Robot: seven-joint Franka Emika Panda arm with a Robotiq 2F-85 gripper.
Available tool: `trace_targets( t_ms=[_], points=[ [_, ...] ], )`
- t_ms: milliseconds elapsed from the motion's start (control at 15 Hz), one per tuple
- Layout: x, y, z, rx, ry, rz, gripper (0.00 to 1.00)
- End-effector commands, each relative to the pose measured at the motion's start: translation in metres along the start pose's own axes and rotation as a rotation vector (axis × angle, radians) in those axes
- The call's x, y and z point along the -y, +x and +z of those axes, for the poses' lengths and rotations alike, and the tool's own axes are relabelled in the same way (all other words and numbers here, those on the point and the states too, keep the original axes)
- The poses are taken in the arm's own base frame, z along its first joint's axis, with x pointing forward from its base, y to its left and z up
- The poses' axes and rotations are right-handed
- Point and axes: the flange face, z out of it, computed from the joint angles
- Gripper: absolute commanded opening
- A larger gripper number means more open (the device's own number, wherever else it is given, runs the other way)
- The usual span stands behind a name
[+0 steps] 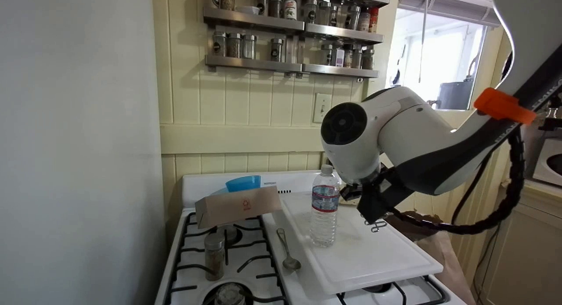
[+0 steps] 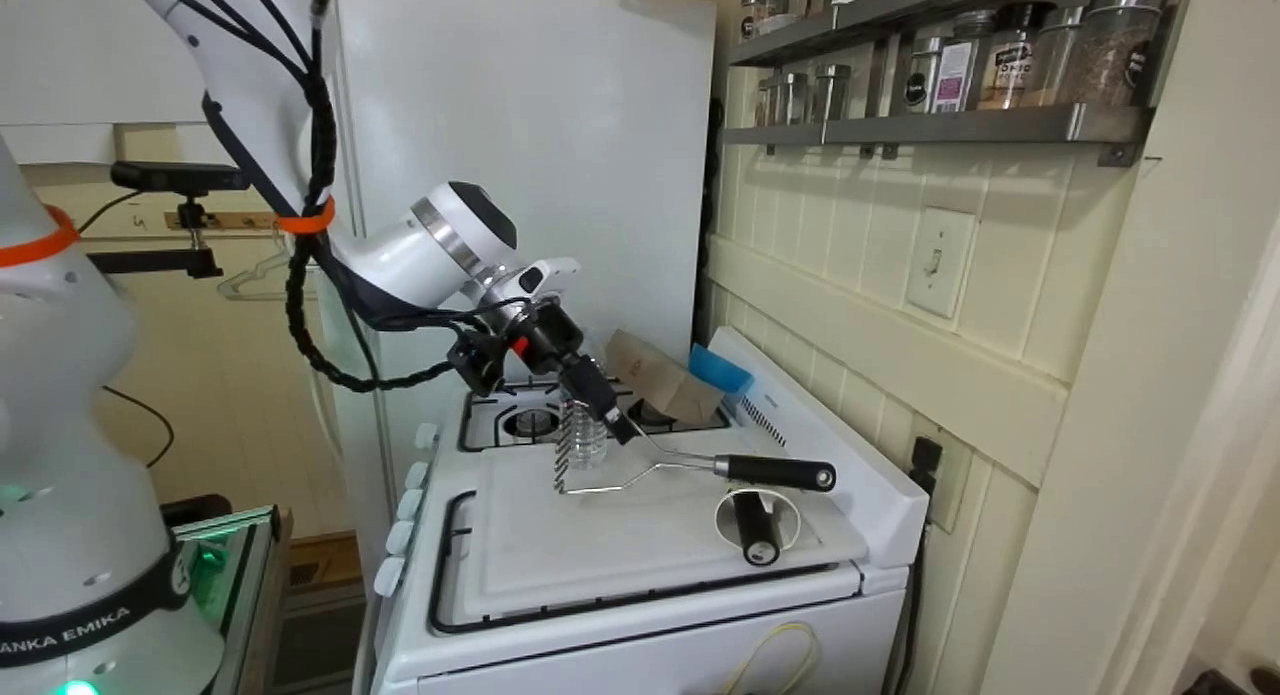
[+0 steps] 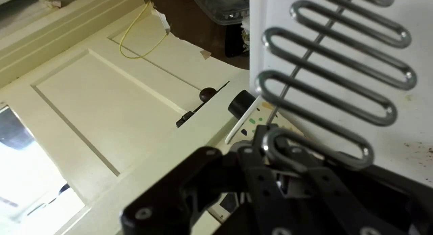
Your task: Lay the potato masher down
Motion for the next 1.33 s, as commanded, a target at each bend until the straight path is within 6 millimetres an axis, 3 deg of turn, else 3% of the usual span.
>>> trace_targets(
  t_ms=[0, 333, 733, 933, 1267],
  points=[
    [0.013, 0.019, 0.011, -0.039, -0.044, -0.080, 0.01],
    [0.015, 0.037, -0.005, -0.134, -0.132, -0.085, 0.01],
    [0.019, 0.042, -0.022, -0.196, -0.193, -0.108, 0.01],
    [0.010, 0.036, -0.025, -0.181, -0.217, -0.110, 0.01],
    [-0.009, 0.005, -0.044, -0.205, -0.179, -0.111, 0.01]
  ],
)
